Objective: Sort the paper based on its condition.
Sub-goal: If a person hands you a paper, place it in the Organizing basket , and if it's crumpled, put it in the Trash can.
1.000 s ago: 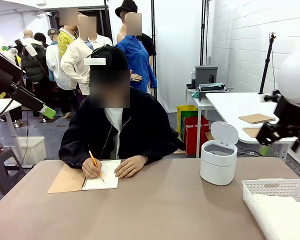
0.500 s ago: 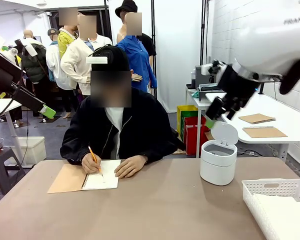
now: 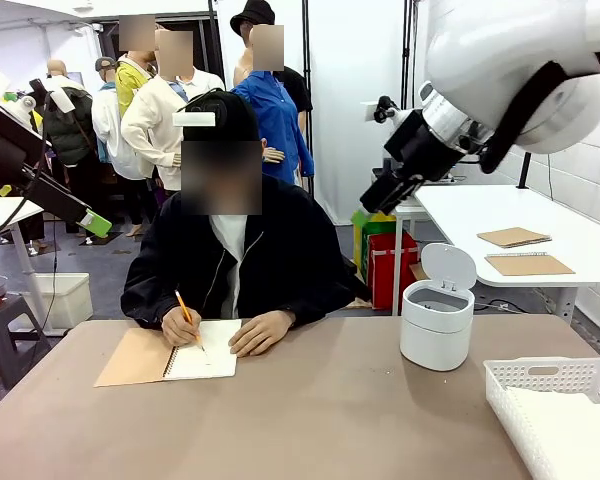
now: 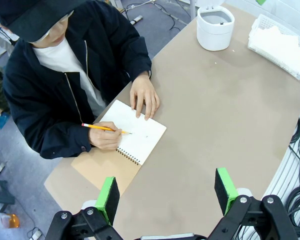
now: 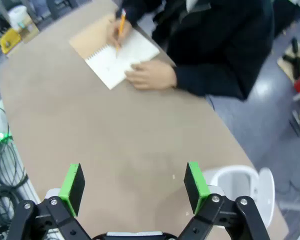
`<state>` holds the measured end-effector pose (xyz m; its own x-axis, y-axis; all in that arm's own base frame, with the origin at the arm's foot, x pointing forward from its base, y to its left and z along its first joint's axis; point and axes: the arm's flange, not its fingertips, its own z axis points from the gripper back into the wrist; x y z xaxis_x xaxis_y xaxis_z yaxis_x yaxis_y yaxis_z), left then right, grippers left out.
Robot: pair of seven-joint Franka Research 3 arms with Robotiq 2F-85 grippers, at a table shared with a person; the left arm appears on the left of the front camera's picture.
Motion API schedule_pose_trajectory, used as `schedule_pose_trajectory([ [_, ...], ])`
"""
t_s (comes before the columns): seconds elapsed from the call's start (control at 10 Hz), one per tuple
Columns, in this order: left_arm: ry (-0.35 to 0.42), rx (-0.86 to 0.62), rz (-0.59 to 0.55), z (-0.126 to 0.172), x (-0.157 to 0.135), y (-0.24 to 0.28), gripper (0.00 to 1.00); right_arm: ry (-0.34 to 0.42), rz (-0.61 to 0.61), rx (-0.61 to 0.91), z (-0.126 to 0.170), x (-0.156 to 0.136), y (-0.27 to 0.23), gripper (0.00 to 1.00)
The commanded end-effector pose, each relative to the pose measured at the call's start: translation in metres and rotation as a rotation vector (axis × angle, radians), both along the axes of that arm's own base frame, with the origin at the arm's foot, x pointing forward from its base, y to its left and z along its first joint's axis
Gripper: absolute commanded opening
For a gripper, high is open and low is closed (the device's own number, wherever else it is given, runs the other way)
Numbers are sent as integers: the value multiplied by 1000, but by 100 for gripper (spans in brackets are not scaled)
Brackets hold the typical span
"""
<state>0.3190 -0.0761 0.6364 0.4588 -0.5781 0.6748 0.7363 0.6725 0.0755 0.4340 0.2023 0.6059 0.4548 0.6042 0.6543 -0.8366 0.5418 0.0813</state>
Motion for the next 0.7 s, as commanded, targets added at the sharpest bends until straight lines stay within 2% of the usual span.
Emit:
schedule_pose_trajectory([
  [0.0, 8, -5, 6, 1, 0, -1, 100, -25, 92, 124, -10, 15, -2, 100],
  [0.2, 8, -5, 6, 1, 0, -1, 100, -44, 85, 131, -15, 13, 4, 100],
  [0.3, 8, -5, 6, 1, 0, -1, 100, -89, 63, 107, -17, 4, 9, 100],
  [0.6, 8, -5, 6, 1, 0, -1, 100, -161, -21, 83, -25, -25, 17, 100],
])
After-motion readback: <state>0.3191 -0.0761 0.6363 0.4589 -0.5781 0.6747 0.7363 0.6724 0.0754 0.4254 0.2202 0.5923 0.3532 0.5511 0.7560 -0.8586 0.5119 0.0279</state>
